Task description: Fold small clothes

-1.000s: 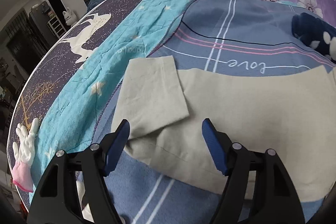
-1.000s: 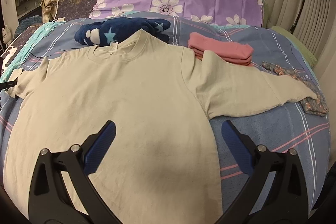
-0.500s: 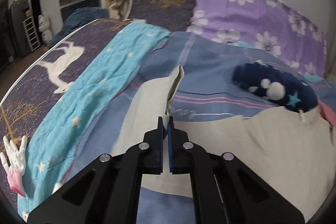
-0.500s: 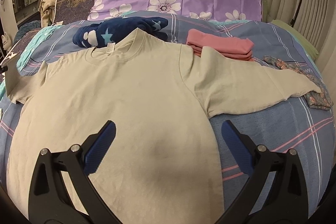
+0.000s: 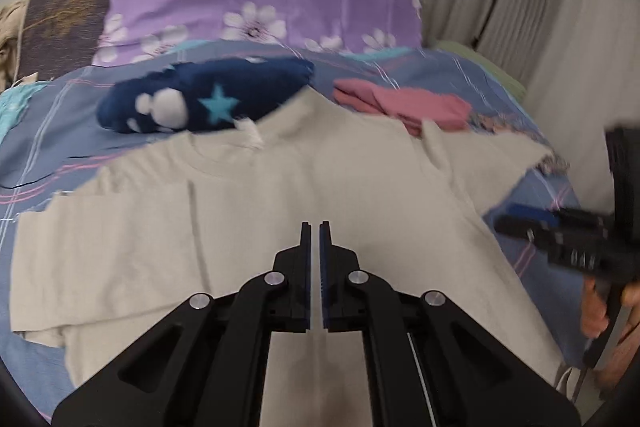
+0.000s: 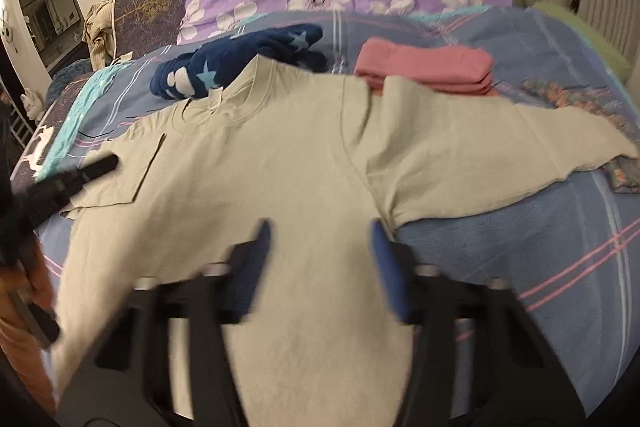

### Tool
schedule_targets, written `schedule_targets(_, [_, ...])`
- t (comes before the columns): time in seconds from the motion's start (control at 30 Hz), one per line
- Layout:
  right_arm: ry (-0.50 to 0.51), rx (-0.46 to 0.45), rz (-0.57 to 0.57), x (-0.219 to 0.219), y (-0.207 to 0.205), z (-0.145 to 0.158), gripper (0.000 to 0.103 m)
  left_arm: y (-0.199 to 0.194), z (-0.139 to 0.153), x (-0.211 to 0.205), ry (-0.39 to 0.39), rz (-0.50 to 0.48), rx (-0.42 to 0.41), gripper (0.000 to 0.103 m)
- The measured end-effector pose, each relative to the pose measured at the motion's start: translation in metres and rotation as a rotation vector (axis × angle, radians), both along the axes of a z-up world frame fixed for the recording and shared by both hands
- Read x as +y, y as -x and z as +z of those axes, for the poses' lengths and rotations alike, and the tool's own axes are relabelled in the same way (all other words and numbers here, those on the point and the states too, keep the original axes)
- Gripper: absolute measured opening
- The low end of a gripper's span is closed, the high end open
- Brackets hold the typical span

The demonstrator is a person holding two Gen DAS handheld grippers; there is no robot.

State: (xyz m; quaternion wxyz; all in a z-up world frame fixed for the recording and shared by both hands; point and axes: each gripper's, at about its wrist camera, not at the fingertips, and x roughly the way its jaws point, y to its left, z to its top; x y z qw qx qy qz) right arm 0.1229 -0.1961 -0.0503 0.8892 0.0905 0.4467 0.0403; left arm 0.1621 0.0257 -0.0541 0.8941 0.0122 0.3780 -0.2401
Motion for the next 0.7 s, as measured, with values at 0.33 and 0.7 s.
schedule_targets(0.33, [-0.073, 0.082, 0.213, 0.061, -0.063, -0.004, 0.051, -0.002, -0.03, 0.06, -0.169, 0.179, -0.009, 0.058])
schedule_targets(0.7, [-0.211, 0.279, 0.345, 0.181, -0.172, -0.041, 0.041, -0.015, -0.056, 0.078, -0.099, 0.179, 0.069, 0.059])
